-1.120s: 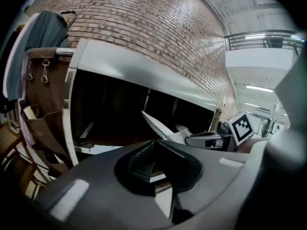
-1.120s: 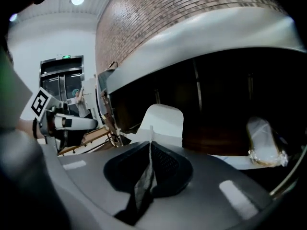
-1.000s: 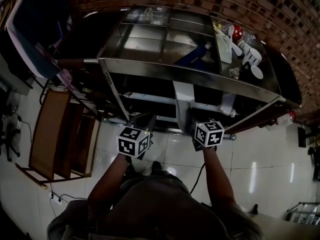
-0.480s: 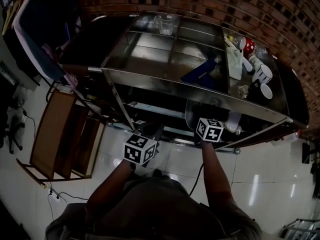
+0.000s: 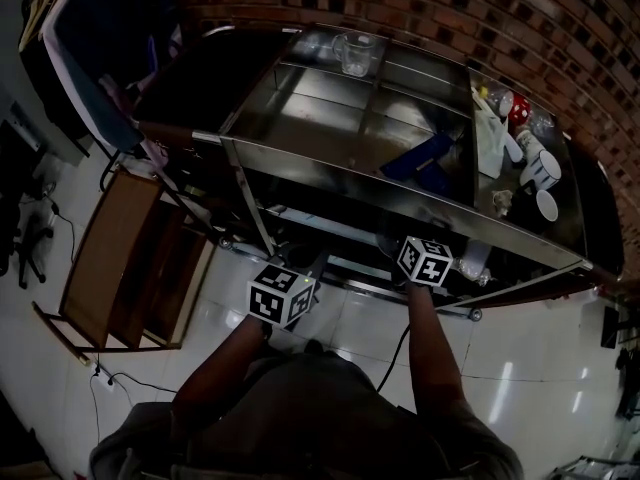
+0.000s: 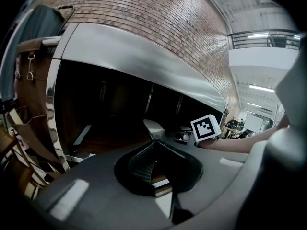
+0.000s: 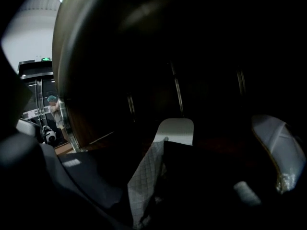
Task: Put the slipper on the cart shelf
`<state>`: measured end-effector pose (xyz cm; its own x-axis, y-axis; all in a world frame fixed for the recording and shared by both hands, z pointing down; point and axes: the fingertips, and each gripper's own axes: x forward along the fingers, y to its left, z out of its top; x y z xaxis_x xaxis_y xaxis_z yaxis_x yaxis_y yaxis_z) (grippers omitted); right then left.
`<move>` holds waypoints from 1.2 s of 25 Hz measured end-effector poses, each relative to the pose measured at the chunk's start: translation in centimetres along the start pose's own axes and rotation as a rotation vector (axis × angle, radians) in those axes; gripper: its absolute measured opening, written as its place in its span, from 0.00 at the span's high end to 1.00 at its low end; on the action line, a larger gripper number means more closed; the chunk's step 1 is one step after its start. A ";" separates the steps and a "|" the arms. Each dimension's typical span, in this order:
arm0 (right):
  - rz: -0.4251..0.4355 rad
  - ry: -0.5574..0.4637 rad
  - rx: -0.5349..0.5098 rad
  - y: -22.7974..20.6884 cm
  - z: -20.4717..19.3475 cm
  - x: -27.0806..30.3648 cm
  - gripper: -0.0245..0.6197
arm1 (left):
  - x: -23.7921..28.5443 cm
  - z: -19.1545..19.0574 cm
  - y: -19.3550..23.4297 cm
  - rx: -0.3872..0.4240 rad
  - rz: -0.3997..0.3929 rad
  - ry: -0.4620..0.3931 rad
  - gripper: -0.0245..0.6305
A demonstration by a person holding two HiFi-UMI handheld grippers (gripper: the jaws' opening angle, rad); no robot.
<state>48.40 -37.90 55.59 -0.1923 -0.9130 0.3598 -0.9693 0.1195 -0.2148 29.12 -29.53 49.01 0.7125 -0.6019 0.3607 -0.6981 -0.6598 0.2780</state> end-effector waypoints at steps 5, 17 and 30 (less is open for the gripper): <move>0.014 -0.045 -0.019 2.0 1.2 -3.0 0.78 | -0.1 1.0 0.0 0.008 -0.035 -0.018 0.95; 0.081 -0.169 -0.071 12.9 6.1 -11.3 0.96 | -3.2 4.5 -1.9 0.067 -0.189 -0.069 0.95; 0.160 -0.228 -0.110 20.4 8.2 -15.0 0.96 | -6.4 6.2 -1.9 0.093 -0.241 -0.090 0.95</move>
<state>32.77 -25.00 38.39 -0.3168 -0.9416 0.1138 -0.9426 0.2993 -0.1479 26.26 -27.22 40.64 0.8638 -0.4571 0.2118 -0.5008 -0.8251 0.2617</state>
